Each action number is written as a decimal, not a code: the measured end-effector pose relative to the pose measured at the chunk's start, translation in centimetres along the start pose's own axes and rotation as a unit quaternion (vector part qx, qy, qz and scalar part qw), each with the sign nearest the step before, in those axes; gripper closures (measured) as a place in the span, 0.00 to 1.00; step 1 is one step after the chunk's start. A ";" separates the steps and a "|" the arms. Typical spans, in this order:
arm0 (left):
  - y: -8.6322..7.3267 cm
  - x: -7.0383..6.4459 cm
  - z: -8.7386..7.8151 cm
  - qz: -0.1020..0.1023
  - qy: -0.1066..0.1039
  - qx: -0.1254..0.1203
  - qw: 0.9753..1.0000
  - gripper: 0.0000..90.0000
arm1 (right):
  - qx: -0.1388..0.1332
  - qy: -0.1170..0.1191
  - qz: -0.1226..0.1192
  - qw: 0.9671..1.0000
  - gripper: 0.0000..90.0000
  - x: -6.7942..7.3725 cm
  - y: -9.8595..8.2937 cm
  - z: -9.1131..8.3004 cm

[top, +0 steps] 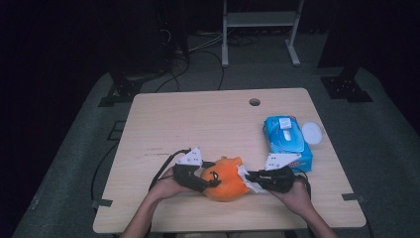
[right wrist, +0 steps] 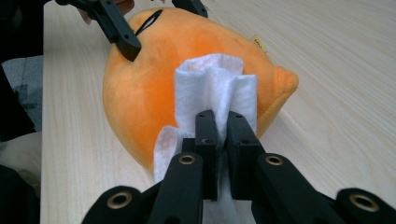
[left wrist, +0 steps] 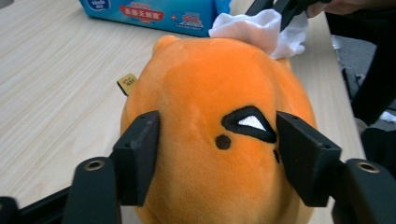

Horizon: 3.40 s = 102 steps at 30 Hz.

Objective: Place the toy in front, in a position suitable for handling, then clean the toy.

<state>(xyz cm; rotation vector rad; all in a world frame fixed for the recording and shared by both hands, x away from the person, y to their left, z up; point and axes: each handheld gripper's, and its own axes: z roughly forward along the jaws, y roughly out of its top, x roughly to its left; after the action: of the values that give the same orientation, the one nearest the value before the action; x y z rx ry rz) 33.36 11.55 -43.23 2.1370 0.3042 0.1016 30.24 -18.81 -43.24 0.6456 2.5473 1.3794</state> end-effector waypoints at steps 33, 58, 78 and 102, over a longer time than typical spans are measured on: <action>-0.5 1.0 0.9 -0.040 0.017 -0.024 0.999 0.41 | -0.021 0.007 -0.050 0.998 0.93 2.0 3.1 1.8; -1.1 1.6 0.5 -0.072 0.014 -0.027 0.997 0.41 | -0.024 -0.001 -0.045 0.999 0.93 1.6 2.8 1.4; -1.0 2.1 0.9 -0.103 0.033 -0.034 0.994 0.40 | -0.008 0.004 -0.074 0.997 0.93 3.7 2.9 2.3; -0.9 1.4 1.1 -0.062 0.007 -0.032 0.998 0.40 | -0.011 -0.016 -0.052 0.998 0.93 2.3 2.0 0.9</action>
<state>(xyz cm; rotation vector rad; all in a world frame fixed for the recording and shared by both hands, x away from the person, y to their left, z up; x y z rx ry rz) 34.73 11.47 -44.61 2.0499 0.4348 0.0550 29.14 -16.12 -41.93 0.5186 2.4990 1.3490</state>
